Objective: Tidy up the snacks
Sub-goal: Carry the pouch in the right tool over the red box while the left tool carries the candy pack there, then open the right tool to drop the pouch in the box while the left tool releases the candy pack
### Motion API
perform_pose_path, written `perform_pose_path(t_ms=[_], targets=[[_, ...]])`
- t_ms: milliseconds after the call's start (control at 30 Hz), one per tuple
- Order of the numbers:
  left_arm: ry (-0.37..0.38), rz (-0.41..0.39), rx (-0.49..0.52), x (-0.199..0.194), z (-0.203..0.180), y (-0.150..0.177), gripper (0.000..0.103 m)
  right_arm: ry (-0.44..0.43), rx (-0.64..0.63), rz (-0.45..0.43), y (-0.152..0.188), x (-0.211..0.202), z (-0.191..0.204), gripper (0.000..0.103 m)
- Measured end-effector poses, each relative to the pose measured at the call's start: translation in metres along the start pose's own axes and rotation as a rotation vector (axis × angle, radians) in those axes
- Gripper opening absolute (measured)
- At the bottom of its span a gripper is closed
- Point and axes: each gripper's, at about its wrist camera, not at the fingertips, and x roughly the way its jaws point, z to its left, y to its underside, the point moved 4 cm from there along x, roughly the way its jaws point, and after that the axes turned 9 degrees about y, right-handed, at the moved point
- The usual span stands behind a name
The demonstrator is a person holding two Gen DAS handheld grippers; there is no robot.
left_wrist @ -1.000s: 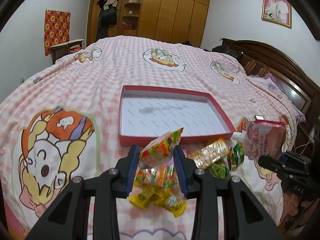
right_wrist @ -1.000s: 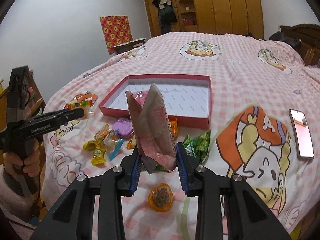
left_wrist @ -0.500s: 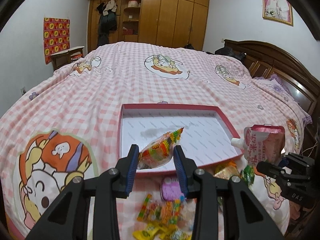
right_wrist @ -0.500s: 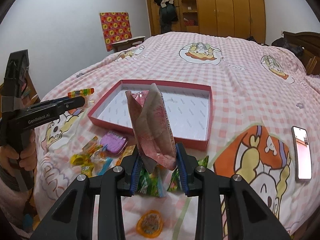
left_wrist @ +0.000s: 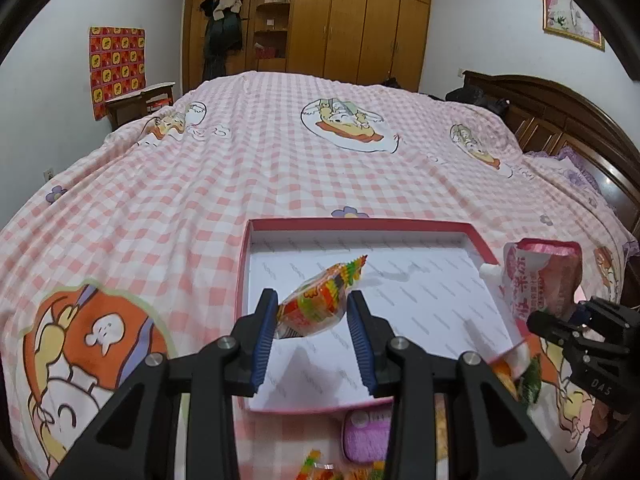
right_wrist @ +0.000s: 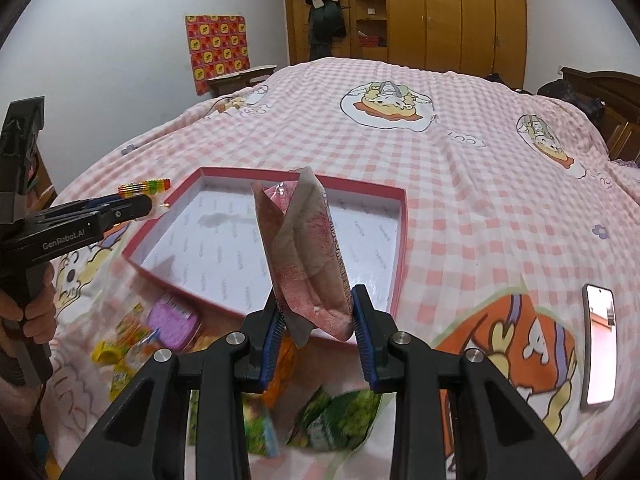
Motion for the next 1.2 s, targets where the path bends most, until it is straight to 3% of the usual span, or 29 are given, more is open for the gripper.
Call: perform_pose_path(t_ms=[267, 767, 1067, 1200], targets=[[-0.054, -0.002, 0.048, 0.031, 0.0, -0.013, 0.037, 0.069, -0.05, 0.012, -0.012, 0.029, 0.0, 0.034], [-0.114, 0.05, 0.043, 0.081, 0.011, -0.017, 0.037, 0.194, -0.125, 0.026, -0.015, 0.071, -0.003, 0.034], [-0.143, 0.066, 0.045, 0.092, 0.016, -0.015, 0.037, 0.193, -0.13, 0.028, -0.018, 0.085, -0.003, 0.034], [-0.141, 0.07, 0.027, 0.094, 0.021, -0.014, 0.037, 0.143, -0.116, 0.045, -0.016, 0.092, -0.001, 0.034]])
